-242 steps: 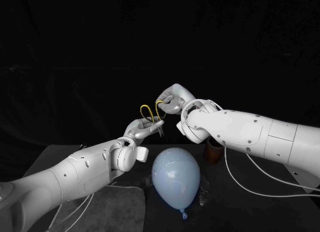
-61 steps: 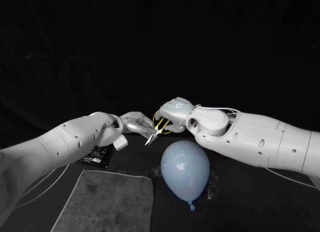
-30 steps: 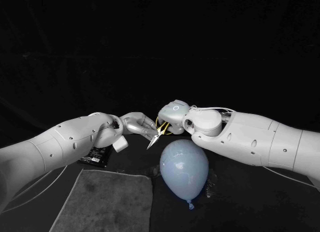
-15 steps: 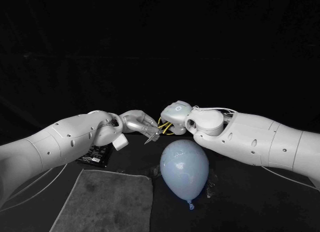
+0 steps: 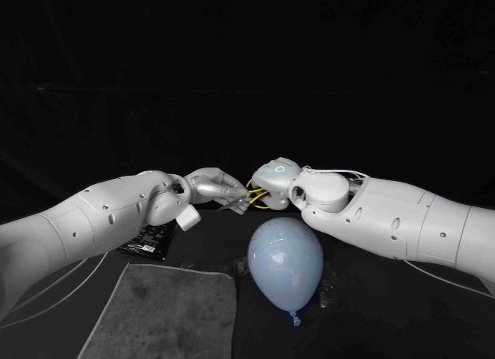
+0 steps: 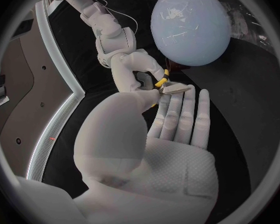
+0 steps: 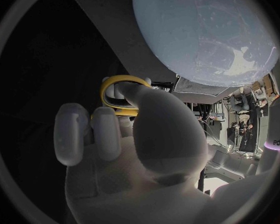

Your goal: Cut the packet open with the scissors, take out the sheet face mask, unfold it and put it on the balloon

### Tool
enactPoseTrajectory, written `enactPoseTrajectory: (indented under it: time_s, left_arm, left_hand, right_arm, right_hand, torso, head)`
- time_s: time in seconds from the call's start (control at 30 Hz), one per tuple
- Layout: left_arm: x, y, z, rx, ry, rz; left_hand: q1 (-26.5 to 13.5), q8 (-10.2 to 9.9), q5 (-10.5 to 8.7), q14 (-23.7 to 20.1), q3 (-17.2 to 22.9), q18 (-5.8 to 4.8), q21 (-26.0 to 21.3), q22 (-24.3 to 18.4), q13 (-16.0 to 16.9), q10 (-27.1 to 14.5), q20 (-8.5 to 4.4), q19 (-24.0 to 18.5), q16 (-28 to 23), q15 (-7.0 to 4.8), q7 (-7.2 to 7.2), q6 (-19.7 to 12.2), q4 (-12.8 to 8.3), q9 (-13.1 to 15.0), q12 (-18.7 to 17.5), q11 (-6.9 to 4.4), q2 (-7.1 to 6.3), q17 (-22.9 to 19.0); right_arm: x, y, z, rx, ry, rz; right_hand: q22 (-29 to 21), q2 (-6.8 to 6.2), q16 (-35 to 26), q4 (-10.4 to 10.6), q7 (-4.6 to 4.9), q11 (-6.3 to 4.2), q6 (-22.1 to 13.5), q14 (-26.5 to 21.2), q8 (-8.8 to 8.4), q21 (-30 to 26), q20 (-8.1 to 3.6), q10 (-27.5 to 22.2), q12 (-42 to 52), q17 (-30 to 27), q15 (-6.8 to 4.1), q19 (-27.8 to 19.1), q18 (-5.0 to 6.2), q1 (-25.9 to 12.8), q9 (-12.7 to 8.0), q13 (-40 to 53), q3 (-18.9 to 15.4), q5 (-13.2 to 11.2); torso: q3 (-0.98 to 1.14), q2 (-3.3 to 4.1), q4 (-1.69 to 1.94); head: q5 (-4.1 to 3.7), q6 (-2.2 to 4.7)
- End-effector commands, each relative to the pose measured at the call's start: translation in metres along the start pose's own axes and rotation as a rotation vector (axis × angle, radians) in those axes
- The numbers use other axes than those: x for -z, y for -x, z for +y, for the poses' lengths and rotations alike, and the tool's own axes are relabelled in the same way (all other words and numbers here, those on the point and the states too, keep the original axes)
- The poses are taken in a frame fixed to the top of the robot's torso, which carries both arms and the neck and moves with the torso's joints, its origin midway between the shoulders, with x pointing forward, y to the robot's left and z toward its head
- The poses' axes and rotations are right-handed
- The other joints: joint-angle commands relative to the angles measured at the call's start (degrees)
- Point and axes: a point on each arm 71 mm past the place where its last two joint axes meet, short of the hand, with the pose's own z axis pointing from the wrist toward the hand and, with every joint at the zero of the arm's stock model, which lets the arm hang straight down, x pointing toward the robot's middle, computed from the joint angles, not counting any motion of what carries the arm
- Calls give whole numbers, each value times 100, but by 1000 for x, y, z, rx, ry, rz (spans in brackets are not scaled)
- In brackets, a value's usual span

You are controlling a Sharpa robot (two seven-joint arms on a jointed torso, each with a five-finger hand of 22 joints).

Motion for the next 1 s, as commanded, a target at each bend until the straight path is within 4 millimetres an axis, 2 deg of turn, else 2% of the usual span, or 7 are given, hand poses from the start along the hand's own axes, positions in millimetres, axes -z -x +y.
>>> enactPoseTrajectory:
  time_s: [0.03, 0.2, 0.43, 0.6, 0.73, 0.9, 1.0]
  left_arm:
    - [2, 10, -6, 72, -45, -92]
    - [9, 23, -1, 105, -41, -157]
    - [33, 59, 10, 256, -63, -352]
    - [51, 77, 18, 321, -72, -459]
    - [62, 84, 23, 344, -74, -501]
    - [71, 88, 28, 356, -78, -524]
    - [76, 92, 31, 362, -87, -550]
  left_hand:
    - [-236, -171, -20, -99, -337, -52, -98, -20, 11, -178, 5, -278, -34, 42, 148, -147, 197, -77, 0, 75, -201, -14]
    - [-412, -346, -21, -216, -936, -185, -260, -46, 25, -281, 4, -799, -29, 79, 194, -170, 573, -210, 25, 111, -280, -20]
    - [-975, -466, -24, -242, -1547, -207, -261, -26, 35, -283, -2, -724, 12, 87, 221, -114, 591, -329, 61, 126, 76, -9]
    - [-1049, -475, -23, -230, -1648, -199, -251, -21, 37, -260, -3, -665, 25, 80, 216, -76, 592, -348, 73, 119, 168, -2]
    - [-1070, -477, -23, -216, -1693, -192, -243, -18, 39, -239, -4, -625, 36, 75, 216, -48, 591, -358, 82, 116, 230, 3]
    - [-1065, -478, -22, -204, -1715, -184, -233, -13, 40, -223, -5, -579, 46, 72, 219, -24, 589, -366, 90, 114, 284, 7]
    - [-1048, -476, -22, -186, -1738, -168, -215, -5, 42, -201, -7, -502, 58, 67, 221, 6, 587, -373, 100, 112, 329, 13]
  right_arm:
    - [1, -2, -2, -38, -49, 0]
    - [6, -4, -12, -98, -91, -17]
    - [19, -6, -36, -290, -152, -97]
    - [32, -9, -55, -421, -198, -155]
    - [45, -11, -72, -586, -257, -211]
    - [65, -18, -92, -848, -350, -254]
    - [80, -23, -102, -1029, -404, -278]
  right_hand:
    - [866, -77, 52, 41, -14, -632, -37, 304, 132, 11, 9, 2096, 3904, 86, -47, 55, -113, -171, 143, 518, 145, 4]
    - [942, -95, 213, -4, -19, -639, -25, 363, 190, 86, 2, 2147, 4925, 460, -51, 107, -134, -259, 220, 1686, 213, 16]
    - [756, -84, 407, -86, -12, -606, -4, 430, 191, -225, 25, 2188, 5954, 943, -20, -106, -55, -389, 278, 2897, 314, 9]
    - [726, -90, 654, -107, 21, -580, 6, 561, 199, -313, 57, 2405, 6958, 1658, 11, -151, -41, -461, 320, 4003, 380, 16]
    - [745, -98, 711, -7, -11, -577, 82, 598, 313, -316, 72, 2421, 7014, 1837, 18, -141, -42, -576, 424, 4063, 376, 10]
    - [745, -173, 711, 222, -149, -684, 282, 598, 755, -347, 22, 2421, 7014, 1837, -60, -150, -34, -773, 845, 4063, 136, 12]
    - [751, -215, 711, 539, -295, -810, 373, 598, 1361, -364, -60, 2421, 7014, 1837, -149, -150, -32, -977, 1485, 4063, -208, 13]
  torso:
    - [3, -4, -2]
    - [6, 0, 0]
    - [10, -6, -13]
    - [13, 6, -2]
    - [11, 2, -7]
    - [7, 1, 0]
    - [2, -3, 1]
  head:
    - [-11, 8]
    - [-12, 26]
    - [-8, 14]
    - [-30, 26]
    - [-39, 33]
    - [-59, 43]
    - [-84, 45]
